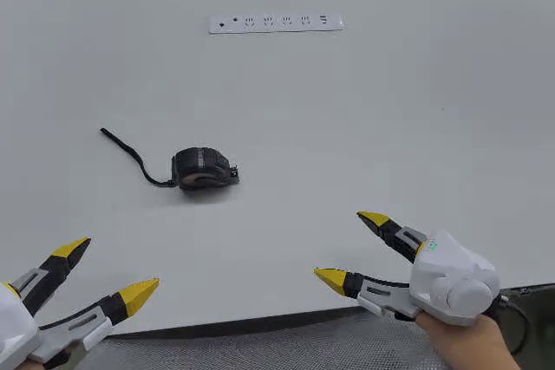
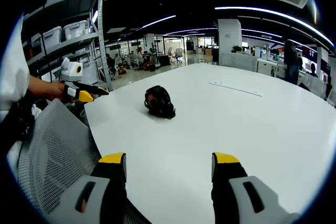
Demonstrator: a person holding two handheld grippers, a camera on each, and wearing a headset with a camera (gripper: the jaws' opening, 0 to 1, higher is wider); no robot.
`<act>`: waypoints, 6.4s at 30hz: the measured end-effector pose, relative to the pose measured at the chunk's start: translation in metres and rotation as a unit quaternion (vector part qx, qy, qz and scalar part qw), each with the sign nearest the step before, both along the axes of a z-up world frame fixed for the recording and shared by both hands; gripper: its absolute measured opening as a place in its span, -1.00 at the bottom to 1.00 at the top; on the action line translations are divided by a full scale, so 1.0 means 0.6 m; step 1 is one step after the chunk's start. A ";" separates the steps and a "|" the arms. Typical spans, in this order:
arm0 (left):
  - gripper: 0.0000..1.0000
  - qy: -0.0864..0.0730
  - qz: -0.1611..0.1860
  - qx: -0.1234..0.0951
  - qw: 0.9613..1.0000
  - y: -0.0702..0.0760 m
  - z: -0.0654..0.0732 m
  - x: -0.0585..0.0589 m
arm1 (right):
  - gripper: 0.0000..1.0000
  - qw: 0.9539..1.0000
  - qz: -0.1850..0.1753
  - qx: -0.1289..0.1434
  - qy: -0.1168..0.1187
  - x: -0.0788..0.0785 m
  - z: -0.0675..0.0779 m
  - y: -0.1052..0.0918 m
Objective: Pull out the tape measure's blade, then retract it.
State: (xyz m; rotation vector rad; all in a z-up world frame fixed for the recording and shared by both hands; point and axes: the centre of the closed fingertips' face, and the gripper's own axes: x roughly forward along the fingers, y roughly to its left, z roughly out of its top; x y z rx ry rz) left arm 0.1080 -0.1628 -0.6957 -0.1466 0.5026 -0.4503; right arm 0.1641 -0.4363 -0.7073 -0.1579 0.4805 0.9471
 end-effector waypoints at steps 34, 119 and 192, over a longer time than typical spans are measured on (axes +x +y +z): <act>0.50 0.006 -0.004 0.007 1.000 0.015 -0.019 0.003 | 0.30 1.000 0.006 0.008 0.009 0.010 -0.004 0.001; 0.41 -0.006 -0.126 0.047 0.991 -0.043 -0.034 0.163 | 0.14 0.996 0.082 0.025 0.015 0.077 -0.019 0.060; 0.07 0.028 -0.253 0.089 0.963 -0.081 -0.134 0.259 | 0.02 0.990 0.132 0.026 0.041 0.137 -0.058 0.099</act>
